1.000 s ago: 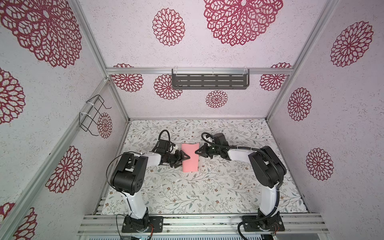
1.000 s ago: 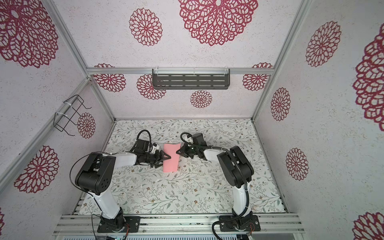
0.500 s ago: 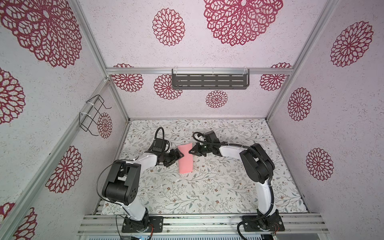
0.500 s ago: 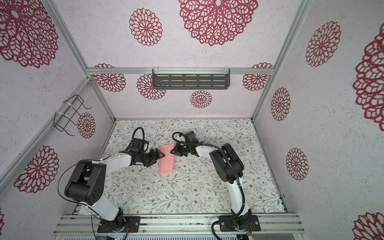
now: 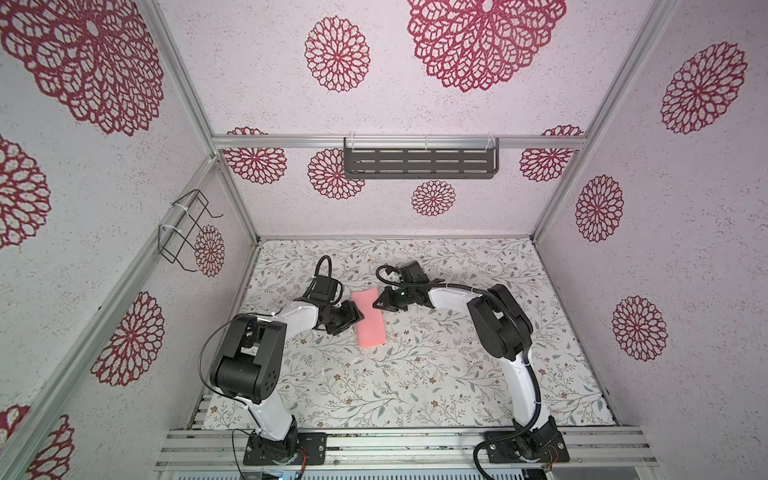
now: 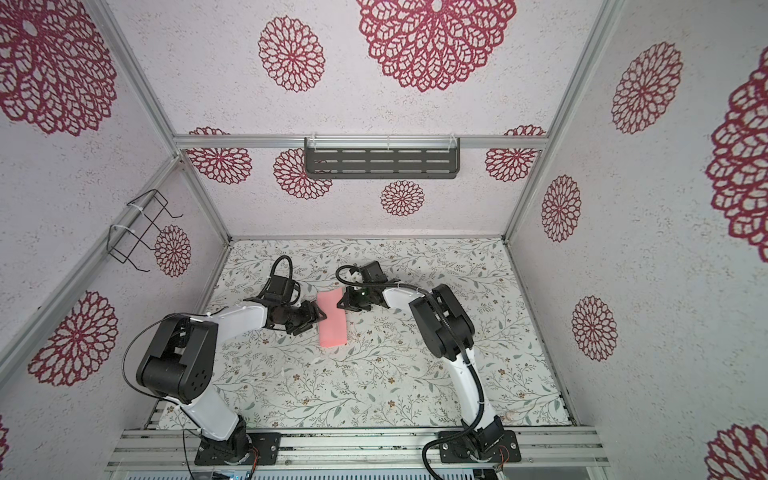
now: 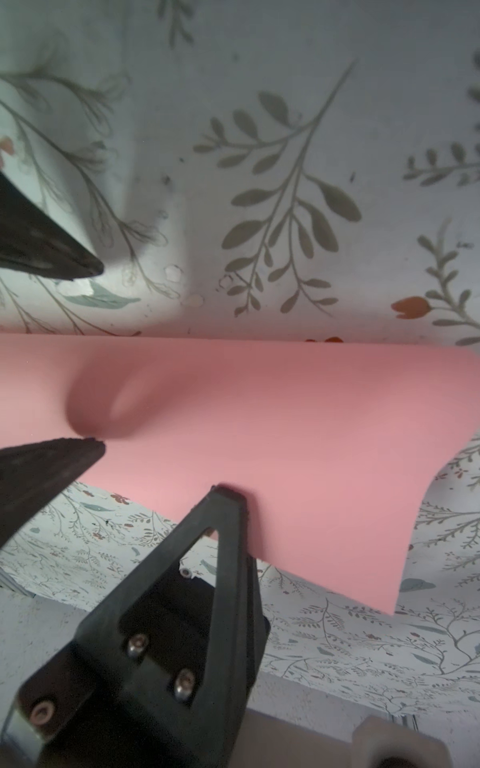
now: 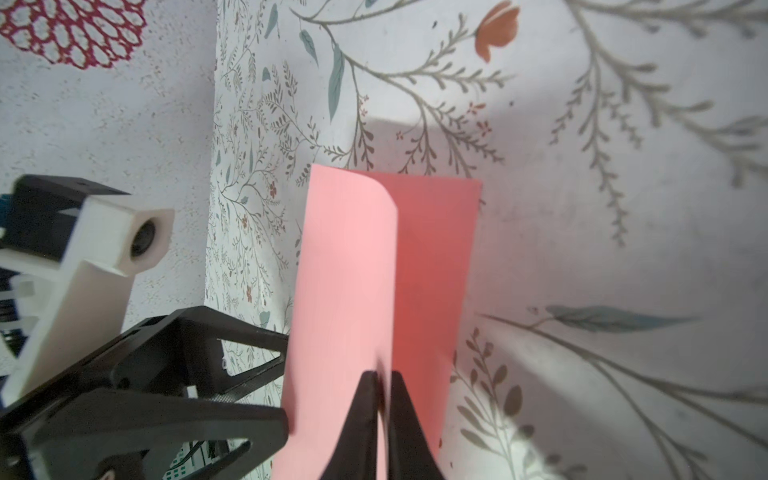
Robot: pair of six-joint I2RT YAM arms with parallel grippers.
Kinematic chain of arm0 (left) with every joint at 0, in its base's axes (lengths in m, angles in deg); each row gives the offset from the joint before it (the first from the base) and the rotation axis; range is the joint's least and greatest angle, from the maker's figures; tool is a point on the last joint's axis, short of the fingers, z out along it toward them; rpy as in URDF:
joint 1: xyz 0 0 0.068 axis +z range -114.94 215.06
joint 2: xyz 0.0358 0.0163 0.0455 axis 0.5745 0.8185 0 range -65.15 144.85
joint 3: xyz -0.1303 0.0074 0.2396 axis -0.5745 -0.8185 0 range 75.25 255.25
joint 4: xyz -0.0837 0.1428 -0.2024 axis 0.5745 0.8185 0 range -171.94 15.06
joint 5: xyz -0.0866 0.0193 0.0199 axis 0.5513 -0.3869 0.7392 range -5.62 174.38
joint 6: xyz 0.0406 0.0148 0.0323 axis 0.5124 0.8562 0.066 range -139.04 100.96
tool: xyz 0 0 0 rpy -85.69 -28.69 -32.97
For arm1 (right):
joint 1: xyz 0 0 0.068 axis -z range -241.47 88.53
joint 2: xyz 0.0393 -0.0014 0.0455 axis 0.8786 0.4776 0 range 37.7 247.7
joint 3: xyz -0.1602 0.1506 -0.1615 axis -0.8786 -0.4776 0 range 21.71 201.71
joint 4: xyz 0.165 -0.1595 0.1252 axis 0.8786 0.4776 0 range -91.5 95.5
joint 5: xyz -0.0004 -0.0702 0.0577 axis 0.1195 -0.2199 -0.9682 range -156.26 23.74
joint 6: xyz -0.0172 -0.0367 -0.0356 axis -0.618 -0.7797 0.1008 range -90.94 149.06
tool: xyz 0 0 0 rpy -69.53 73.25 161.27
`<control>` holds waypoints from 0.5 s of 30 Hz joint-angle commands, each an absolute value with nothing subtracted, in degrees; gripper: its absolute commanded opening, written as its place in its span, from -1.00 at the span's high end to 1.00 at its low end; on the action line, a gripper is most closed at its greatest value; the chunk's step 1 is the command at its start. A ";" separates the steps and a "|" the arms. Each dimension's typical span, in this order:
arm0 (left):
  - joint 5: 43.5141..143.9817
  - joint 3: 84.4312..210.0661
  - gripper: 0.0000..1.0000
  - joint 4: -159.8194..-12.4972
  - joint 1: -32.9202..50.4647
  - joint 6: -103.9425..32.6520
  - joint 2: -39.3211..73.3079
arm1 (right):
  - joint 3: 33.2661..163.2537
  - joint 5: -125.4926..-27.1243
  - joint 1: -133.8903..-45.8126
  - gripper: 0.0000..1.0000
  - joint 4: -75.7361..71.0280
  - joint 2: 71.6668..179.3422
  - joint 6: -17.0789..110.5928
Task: Fold a paper plane with a square sheet of paper (pick it up from the middle)
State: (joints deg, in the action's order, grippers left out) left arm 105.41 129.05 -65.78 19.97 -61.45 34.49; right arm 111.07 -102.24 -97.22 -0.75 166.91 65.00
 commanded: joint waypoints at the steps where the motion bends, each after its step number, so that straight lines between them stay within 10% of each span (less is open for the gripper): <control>1: 103.69 130.93 -0.24 -63.29 19.20 -60.35 36.11 | 113.28 -102.90 -97.69 0.77 -0.10 167.11 63.44; 15: 97.59 134.00 0.07 -57.12 17.95 -61.45 40.12 | 113.82 -104.54 -97.60 0.51 -0.41 166.79 64.44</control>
